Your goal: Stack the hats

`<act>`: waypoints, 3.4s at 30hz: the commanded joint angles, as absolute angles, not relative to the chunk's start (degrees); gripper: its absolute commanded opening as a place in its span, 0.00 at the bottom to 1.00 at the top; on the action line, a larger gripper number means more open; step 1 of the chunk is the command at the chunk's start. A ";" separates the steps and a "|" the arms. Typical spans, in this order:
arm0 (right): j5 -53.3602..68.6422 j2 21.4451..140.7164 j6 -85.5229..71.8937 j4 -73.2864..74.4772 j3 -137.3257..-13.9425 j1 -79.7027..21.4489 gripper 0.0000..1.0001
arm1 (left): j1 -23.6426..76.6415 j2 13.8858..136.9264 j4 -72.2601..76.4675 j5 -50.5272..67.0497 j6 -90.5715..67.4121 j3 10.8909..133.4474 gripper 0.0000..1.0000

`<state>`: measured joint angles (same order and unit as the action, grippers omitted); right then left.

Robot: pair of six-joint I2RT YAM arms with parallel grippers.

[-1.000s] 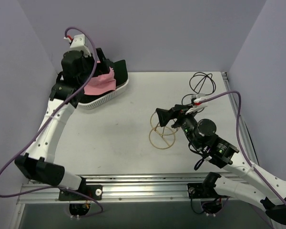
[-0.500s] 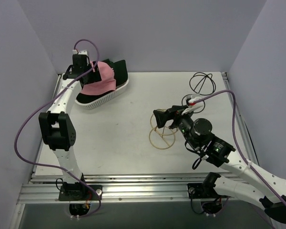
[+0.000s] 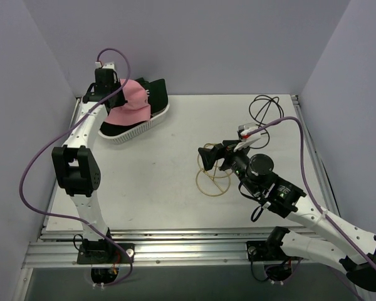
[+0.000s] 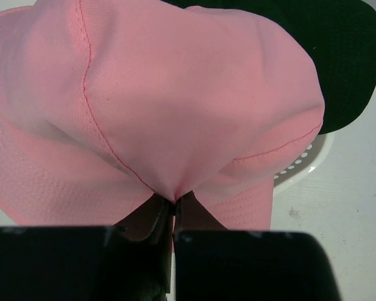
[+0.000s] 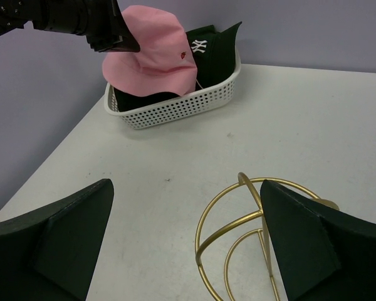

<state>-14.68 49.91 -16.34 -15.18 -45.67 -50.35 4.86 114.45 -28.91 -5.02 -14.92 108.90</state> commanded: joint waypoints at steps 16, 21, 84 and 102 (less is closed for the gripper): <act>-14.77 52.03 -13.54 -14.85 -49.83 -50.71 1.00 | 6.59 99.41 -31.20 -1.06 -15.12 111.19 0.02; -10.74 52.73 -11.96 -15.99 -49.92 -50.80 0.97 | 7.21 92.22 -30.76 3.33 -15.12 106.37 0.02; -20.12 33.47 -13.45 3.87 -50.10 -50.80 0.95 | 50.36 70.75 12.22 11.26 -19.08 52.03 0.12; -18.46 56.95 -15.38 2.90 -56.60 -44.47 0.84 | 50.36 61.79 8.35 0.35 -18.37 47.55 0.60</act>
